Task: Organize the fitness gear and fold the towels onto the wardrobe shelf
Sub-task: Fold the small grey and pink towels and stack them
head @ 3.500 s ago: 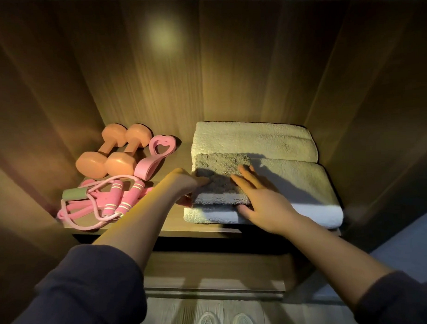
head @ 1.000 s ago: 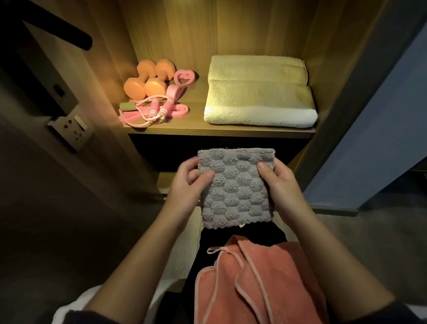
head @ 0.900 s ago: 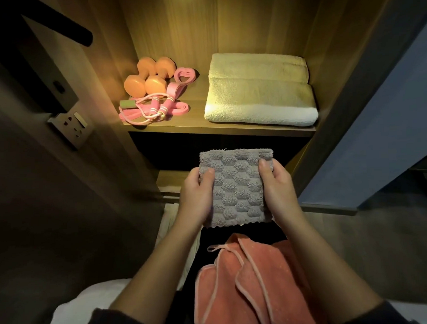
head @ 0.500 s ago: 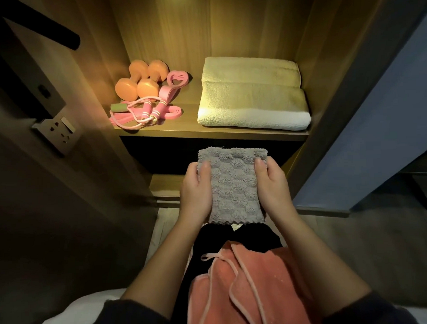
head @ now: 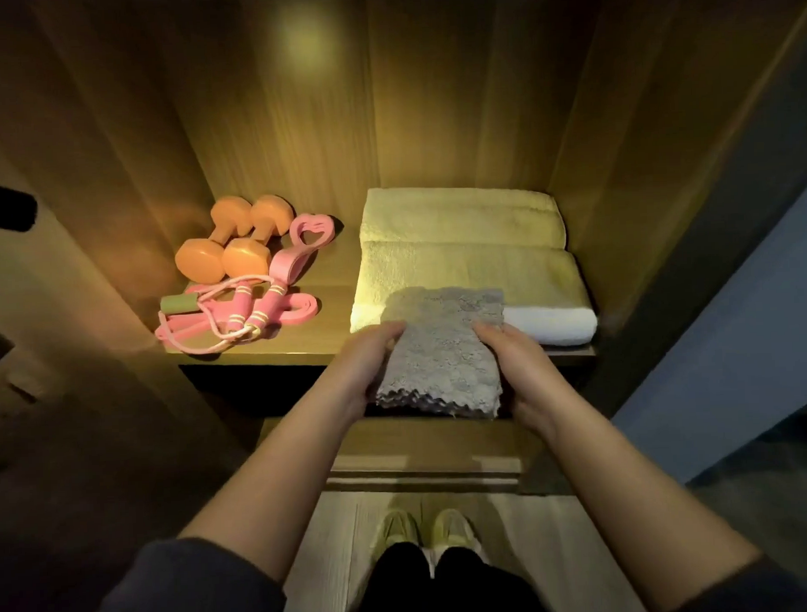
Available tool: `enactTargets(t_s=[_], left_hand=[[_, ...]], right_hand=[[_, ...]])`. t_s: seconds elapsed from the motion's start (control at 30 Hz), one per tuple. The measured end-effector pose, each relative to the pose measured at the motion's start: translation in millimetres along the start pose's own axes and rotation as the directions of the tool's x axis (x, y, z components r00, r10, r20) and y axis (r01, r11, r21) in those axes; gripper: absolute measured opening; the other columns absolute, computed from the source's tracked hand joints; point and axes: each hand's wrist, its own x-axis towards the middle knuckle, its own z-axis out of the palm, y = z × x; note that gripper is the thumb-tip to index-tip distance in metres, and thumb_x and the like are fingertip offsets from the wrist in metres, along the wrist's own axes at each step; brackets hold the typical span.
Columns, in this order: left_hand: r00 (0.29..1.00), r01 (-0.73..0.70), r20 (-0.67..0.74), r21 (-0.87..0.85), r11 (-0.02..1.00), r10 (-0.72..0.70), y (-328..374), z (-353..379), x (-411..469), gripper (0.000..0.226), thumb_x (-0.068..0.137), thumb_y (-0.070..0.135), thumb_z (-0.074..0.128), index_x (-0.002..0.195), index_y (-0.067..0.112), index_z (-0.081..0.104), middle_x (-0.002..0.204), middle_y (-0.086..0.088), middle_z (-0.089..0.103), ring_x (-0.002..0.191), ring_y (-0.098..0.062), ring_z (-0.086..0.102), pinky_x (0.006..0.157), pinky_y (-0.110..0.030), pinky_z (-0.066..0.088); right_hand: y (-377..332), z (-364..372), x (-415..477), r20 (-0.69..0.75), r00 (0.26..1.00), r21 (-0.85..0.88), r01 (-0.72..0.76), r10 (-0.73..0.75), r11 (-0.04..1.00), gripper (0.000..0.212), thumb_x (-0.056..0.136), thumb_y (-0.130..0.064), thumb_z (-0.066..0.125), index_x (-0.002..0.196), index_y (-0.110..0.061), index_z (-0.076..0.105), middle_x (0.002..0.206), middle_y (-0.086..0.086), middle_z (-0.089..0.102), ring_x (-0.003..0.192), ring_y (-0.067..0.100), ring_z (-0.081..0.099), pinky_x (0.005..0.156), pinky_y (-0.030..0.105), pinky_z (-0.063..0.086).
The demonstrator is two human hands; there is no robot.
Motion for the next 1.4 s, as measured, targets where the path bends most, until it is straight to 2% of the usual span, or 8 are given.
enactTargets(t_s=[0.27, 0.43, 0.53, 0.67, 0.8, 0.9, 1.13, 1.4], left_hand=[[0.952, -0.19, -0.183, 0.273, 0.943, 0.244, 51.1, -6.8, 107.9, 0.038, 0.099, 0.033, 0.055, 0.131, 0.017, 0.044, 0.115, -0.011, 0.064, 0.098, -0.026, 0.066, 0.084, -0.042, 0.056], [0.934, -0.325, -0.155, 0.005, 0.946, 0.322, 85.4, -3.7, 164.6, 0.017, 0.103, 0.012, 0.047, 0.116, 0.011, 0.037, 0.07, -0.008, 0.052, 0.04, -0.007, 0.047, 0.037, -0.018, 0.038], [0.912, -0.378, -0.18, -0.023, 0.925, 0.368, 102.1, -3.9, 199.3, 0.027, 0.101, 0.002, 0.045, 0.126, 0.003, 0.037, 0.078, -0.016, 0.06, 0.051, -0.017, 0.054, 0.046, -0.024, 0.043], [0.854, -0.457, -0.27, 0.019, 0.889, 0.445, 115.6, -1.2, 232.9, 0.032, 0.098, -0.006, 0.048, 0.128, 0.001, 0.042, 0.068, -0.01, 0.057, 0.047, -0.012, 0.059, 0.045, -0.023, 0.05], [0.804, -0.483, -0.32, 0.142, 0.864, 0.502, 132.8, -2.7, 260.7, 0.037, 0.095, 0.002, 0.059, 0.13, 0.002, 0.047, 0.087, -0.012, 0.065, 0.071, -0.026, 0.066, 0.072, -0.041, 0.06], [0.749, -0.479, -0.312, 0.353, 0.803, 0.584, 143.0, -9.1, 266.1, 0.041, 0.095, 0.01, 0.061, 0.134, 0.004, 0.05, 0.103, -0.004, 0.069, 0.083, -0.017, 0.068, 0.068, -0.015, 0.052], [0.681, -0.355, 0.189, 0.931, 0.092, 0.707, 122.1, -17.5, 261.5, 0.059, 0.105, 0.037, 0.028, 0.157, 0.015, 0.009, 0.165, -0.002, 0.004, 0.151, -0.018, 0.004, 0.12, -0.041, 0.019], [0.838, -0.175, 0.172, 0.984, -0.043, 0.518, 118.8, -17.0, 268.9, 0.064, 0.105, 0.047, 0.02, 0.157, 0.016, -0.001, 0.164, -0.001, -0.007, 0.151, -0.016, -0.006, 0.121, -0.048, 0.012]], right_hand=[[-57.8, 10.2, 109.9, 0.041, 0.97, -0.217, -0.225, 0.239, 0.95, 0.031, 0.092, -0.022, 0.065, 0.121, -0.016, 0.056, 0.09, 0.002, 0.074, 0.069, 0.018, 0.07, 0.05, 0.028, 0.056], [-75.1, 18.5, 181.8, -0.019, 0.995, -0.273, 0.091, -0.101, 0.958, 0.053, 0.096, -0.025, 0.061, 0.143, -0.034, 0.038, 0.131, -0.011, 0.047, 0.113, 0.017, 0.054, 0.096, 0.046, 0.051], [-83.8, 25.0, 215.9, -0.051, 0.965, -0.305, 0.229, -0.256, 0.924, 0.027, 0.097, -0.017, 0.057, 0.124, -0.019, 0.055, 0.105, -0.001, 0.062, 0.082, 0.012, 0.058, 0.081, 0.037, 0.052], [-94.9, 32.6, 252.6, -0.166, 0.924, -0.342, 0.275, -0.346, 0.899, 0.043, 0.097, -0.013, 0.058, 0.139, -0.008, 0.047, 0.114, 0.002, 0.058, 0.104, 0.024, 0.058, 0.055, 0.01, 0.043], [-103.5, 37.3, 282.1, -0.246, 0.87, -0.363, 0.327, -0.428, 0.873, 0.05, 0.095, -0.02, 0.064, 0.142, -0.01, 0.048, 0.134, 0.01, 0.058, 0.106, 0.017, 0.055, 0.064, 0.012, 0.038], [-104.7, 37.0, 289.3, -0.234, 0.875, -0.444, 0.292, -0.424, 0.847, 0.055, 0.094, -0.023, 0.063, 0.146, -0.016, 0.044, 0.135, 0.01, 0.057, 0.112, 0.027, 0.059, 0.081, 0.032, 0.051], [-89.2, 33.9, 282.0, 0.261, 0.774, -0.934, 0.353, -0.577, 0.05, 0.059, 0.103, -0.034, 0.036, 0.157, -0.021, 0.014, 0.165, -0.003, 0.008, 0.152, 0.021, 0.005, 0.122, 0.047, 0.011], [-80.6, 29.8, 296.8, 0.265, 0.901, -0.964, 0.234, -0.344, -0.129, 0.062, 0.104, -0.049, 0.018, 0.157, -0.023, -0.001, 0.164, -0.006, -0.009, 0.151, 0.025, -0.012, 0.117, 0.061, -0.007]])
